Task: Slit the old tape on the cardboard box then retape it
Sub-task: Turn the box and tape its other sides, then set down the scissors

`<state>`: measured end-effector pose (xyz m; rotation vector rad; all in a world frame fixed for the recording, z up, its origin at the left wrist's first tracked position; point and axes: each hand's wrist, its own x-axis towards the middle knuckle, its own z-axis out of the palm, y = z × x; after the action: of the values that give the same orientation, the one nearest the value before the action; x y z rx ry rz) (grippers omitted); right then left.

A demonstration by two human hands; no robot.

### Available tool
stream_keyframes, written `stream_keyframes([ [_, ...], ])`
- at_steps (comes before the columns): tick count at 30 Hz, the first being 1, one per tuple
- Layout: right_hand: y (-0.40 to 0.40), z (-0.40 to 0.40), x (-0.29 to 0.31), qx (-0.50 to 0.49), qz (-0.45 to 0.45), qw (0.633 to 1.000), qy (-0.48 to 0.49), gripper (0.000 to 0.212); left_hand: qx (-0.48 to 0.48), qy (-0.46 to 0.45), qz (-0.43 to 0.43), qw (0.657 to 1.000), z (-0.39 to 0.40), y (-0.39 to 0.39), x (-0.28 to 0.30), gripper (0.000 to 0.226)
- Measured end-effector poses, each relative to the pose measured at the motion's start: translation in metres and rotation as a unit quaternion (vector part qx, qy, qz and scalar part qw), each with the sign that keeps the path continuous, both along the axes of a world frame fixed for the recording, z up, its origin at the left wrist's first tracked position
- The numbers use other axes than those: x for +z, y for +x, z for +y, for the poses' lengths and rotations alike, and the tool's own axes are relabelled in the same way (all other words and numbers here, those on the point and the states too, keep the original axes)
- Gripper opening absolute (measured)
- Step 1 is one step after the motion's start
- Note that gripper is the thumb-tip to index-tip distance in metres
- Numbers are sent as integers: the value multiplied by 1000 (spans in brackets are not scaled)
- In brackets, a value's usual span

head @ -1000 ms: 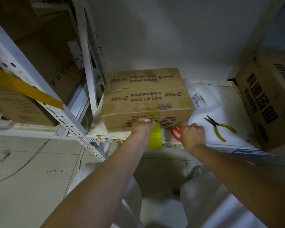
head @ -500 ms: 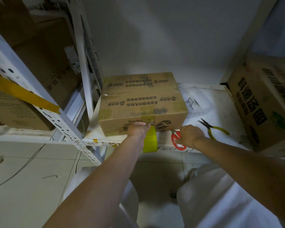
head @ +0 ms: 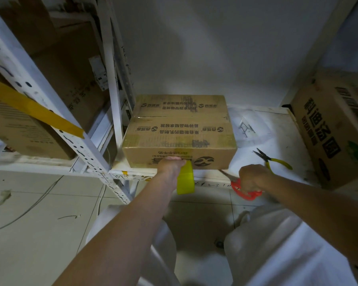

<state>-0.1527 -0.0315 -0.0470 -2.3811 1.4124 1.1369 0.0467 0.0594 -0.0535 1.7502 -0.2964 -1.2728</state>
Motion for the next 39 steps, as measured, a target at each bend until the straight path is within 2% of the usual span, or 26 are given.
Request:
stream_keyframes([
  [1, -6, -2, 6, 10, 15, 999, 28, 6, 7, -1, 0, 1000, 0, 0, -3, 16],
  [5, -26, -12, 29, 17, 7, 986, 166, 33, 51, 11, 26, 998, 1, 1, -4, 17],
  [7, -22, -15, 39, 10, -88, 977, 191, 28, 31, 11, 31, 999, 2, 1, -4, 17],
  [9, -15, -16, 47, -56, -207, 943, 253, 27, 13, 16, 35, 999, 4, 3, -4, 24],
  [11, -5, -15, 49, -84, -256, 918, 292, 36, -8, 19, 34, 999, 5, 6, -5, 24],
  [15, 13, -8, 47, -95, -261, 911, 304, 66, -33, 26, 28, 999, 8, 12, -6, 24],
  [23, 22, -13, 36, -100, -234, 923, 290, 84, -58, 39, 15, 997, 8, 15, -11, 21],
  [30, 44, -4, 30, -82, -274, 907, 308, 64, -65, 26, 36, 997, 7, 21, -14, 20],
  [34, 44, -3, 24, -101, -316, 892, 306, 62, -76, 12, 58, 995, 7, 21, -8, 20],
  [39, 47, 5, 21, -142, -365, 870, 299, 46, -82, 8, 56, 995, 8, 21, -6, 20],
])
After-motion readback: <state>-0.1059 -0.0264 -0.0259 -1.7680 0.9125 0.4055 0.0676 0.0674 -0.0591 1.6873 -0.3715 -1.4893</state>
